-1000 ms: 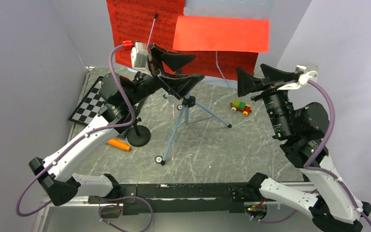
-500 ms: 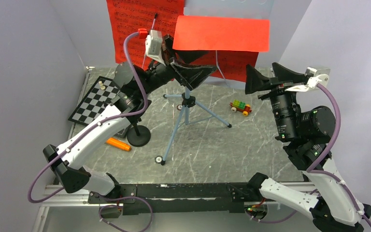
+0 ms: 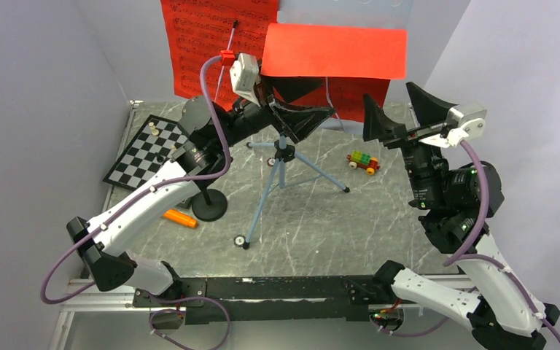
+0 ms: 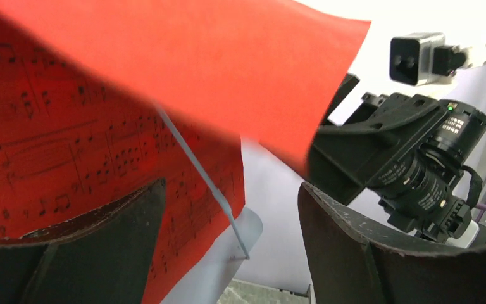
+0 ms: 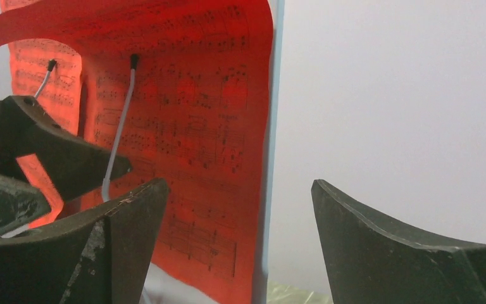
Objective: Pack up the instrument practice props
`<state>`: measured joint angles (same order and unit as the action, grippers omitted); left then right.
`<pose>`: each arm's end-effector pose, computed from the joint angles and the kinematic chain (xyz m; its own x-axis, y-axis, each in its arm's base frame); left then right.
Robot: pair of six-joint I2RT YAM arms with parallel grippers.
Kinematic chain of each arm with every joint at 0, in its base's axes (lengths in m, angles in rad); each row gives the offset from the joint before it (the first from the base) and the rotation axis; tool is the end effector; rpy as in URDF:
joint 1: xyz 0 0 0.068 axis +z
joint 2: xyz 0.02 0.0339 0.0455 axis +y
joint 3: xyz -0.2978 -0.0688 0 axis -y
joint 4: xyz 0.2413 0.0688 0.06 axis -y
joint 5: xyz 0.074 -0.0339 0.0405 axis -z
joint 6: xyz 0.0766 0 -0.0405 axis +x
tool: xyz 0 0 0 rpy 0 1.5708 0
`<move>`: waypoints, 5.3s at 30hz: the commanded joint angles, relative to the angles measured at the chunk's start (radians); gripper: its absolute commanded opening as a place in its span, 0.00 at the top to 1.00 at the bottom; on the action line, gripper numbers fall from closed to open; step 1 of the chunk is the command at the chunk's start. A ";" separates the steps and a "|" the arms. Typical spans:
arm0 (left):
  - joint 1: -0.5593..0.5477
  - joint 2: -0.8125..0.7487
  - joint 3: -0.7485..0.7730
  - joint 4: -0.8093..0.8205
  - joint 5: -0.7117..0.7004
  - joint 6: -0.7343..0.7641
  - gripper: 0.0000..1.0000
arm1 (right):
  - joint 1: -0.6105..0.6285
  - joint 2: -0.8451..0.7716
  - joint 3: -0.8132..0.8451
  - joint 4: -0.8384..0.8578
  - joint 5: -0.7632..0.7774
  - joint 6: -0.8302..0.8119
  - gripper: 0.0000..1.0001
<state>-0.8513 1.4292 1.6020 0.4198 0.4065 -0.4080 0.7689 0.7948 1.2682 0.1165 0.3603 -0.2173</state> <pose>0.1915 -0.2645 0.5895 -0.0220 -0.5279 -0.8490 0.9786 0.1625 -0.1264 0.1049 0.0640 0.5705 0.4853 0.1888 -0.8537 -0.3436 0.9390 0.0123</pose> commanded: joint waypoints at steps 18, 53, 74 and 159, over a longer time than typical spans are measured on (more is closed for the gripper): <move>-0.003 -0.105 -0.099 -0.005 -0.043 0.048 0.19 | 0.011 -0.038 -0.199 0.498 -0.225 -0.662 0.12; -0.003 -0.090 -0.108 -0.034 -0.034 0.035 0.20 | 0.059 0.179 -0.057 0.764 -0.334 -1.123 0.11; -0.003 -0.095 -0.140 -0.017 -0.029 0.020 0.20 | 0.119 0.236 0.020 0.668 -0.363 -1.366 0.34; -0.039 -0.016 0.003 0.013 -0.035 0.101 1.00 | 0.270 0.113 0.164 0.647 -0.115 -0.967 1.00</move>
<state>-0.8871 1.4521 1.6073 0.3969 0.3679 -0.3351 1.0332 0.9722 1.3540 0.7204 0.2020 -1.3857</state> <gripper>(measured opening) 0.031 0.009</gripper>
